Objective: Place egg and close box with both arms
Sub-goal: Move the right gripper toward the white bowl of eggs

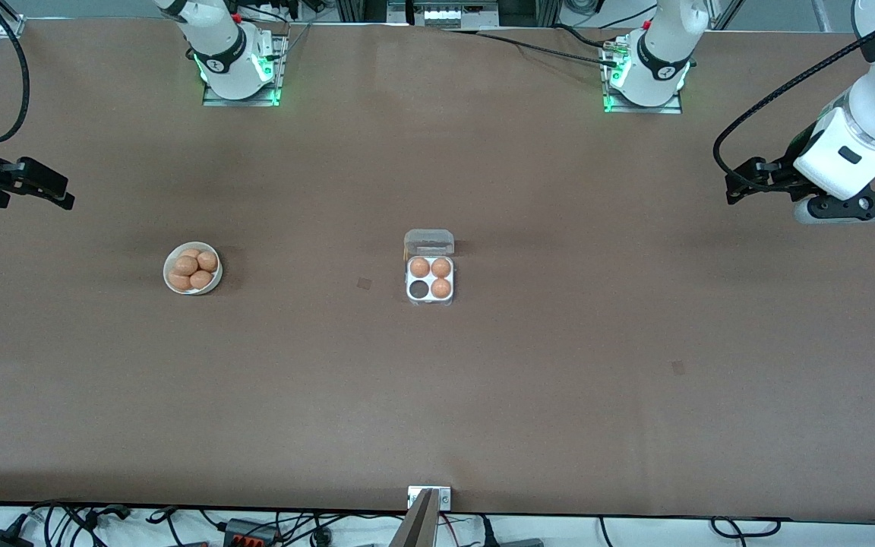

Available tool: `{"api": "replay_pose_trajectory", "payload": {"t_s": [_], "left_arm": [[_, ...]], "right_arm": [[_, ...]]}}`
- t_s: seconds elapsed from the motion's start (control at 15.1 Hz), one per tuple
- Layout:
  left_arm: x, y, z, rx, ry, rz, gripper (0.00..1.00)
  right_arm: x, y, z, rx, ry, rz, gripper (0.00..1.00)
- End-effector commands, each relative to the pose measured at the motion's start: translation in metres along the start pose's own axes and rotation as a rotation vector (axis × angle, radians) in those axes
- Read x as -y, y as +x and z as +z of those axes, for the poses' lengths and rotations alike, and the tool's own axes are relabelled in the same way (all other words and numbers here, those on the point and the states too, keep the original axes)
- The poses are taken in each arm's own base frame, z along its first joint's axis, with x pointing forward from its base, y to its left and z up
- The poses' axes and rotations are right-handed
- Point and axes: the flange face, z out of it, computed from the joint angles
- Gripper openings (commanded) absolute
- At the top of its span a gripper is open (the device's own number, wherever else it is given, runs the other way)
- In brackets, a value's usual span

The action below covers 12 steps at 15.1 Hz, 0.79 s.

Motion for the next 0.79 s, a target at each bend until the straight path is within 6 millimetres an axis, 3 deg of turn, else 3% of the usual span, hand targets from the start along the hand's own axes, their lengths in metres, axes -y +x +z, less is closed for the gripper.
{"api": "replay_pose_trajectory", "payload": {"t_s": [0.0,0.33,0.53,0.73], "left_arm": [[0.004,-0.003,-0.007,-0.011,0.029,-0.01,1.0],[0.004,-0.003,-0.007,-0.013,0.029,-0.009,1.0],[0.008,-0.003,-0.008,-0.016,0.028,-0.015,1.0],[0.008,-0.004,-0.009,-0.015,0.027,-0.018,1.0]], "right_arm": [[0.0,-0.009,-0.005,-0.001,-0.009,-0.005,1.0],[0.002,-0.005,0.0,0.002,-0.009,-0.011,1.0],[0.002,0.007,0.028,0.051,-0.01,-0.013,1.0],[0.001,0.023,0.076,0.133,-0.008,-0.012,1.0]]}}
